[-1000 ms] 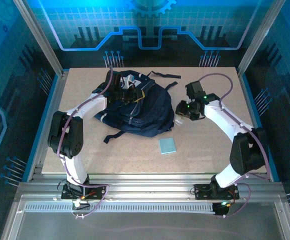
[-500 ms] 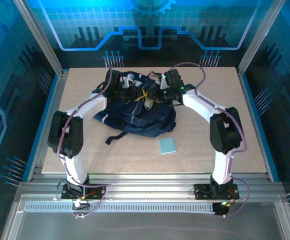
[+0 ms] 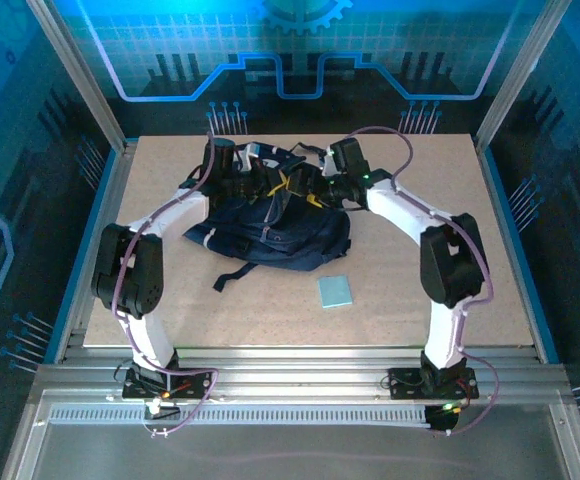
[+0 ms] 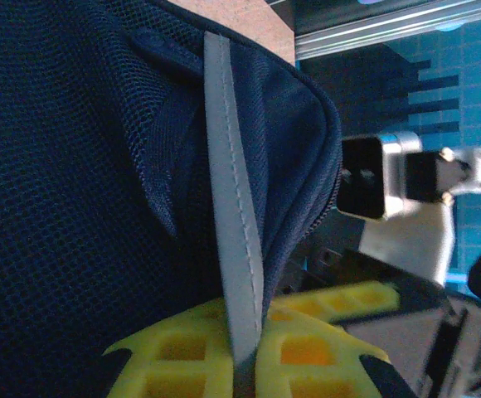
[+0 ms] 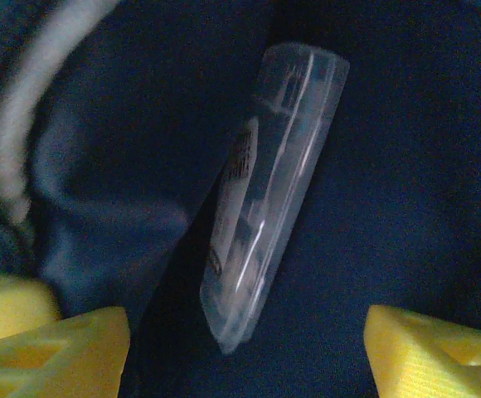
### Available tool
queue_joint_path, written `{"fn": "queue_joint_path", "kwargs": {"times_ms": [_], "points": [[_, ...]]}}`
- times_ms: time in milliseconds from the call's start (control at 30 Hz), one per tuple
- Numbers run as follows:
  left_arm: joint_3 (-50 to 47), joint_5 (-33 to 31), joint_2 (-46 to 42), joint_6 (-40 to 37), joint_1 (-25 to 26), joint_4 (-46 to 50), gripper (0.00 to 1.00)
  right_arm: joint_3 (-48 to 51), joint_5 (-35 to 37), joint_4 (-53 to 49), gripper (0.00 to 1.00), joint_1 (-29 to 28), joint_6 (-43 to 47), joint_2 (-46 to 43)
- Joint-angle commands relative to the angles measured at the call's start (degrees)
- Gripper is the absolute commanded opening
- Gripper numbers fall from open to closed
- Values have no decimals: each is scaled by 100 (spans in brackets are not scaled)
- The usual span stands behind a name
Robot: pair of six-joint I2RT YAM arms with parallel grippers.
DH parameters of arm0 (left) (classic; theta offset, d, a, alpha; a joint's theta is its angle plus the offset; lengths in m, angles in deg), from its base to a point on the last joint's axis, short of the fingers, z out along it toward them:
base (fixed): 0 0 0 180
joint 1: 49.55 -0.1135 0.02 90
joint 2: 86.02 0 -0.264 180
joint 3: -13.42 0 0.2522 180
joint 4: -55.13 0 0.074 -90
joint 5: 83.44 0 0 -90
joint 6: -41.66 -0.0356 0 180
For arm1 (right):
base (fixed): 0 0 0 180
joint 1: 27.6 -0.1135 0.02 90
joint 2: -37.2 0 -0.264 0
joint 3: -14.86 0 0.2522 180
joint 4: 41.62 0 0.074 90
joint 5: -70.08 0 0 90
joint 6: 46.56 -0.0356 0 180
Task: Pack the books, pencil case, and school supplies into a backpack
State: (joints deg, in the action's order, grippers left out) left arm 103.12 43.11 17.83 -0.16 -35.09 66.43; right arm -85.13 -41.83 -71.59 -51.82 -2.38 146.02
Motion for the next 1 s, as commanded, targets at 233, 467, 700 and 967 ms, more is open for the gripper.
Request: {"fn": "queue_joint_path", "kwargs": {"times_ms": [233, 467, 700, 967], "points": [[-141, 393, -430, 3, 75, -965, 0, 1373, 1180, -2360, 90, 262, 1574, -1887], [-106, 326, -245, 41, 79, -1010, 0, 2573, 1543, -2928, 100, -387, 1714, -2660], [-212, 376, -250, 99, 75, -1058, 0, 2854, 2519, -2938, 100, -1350, 1422, -2299], [-243, 362, -392, 33, 68, -919, 0, 2713, 3084, -2591, 100, -1889, 1195, -1361]]}}
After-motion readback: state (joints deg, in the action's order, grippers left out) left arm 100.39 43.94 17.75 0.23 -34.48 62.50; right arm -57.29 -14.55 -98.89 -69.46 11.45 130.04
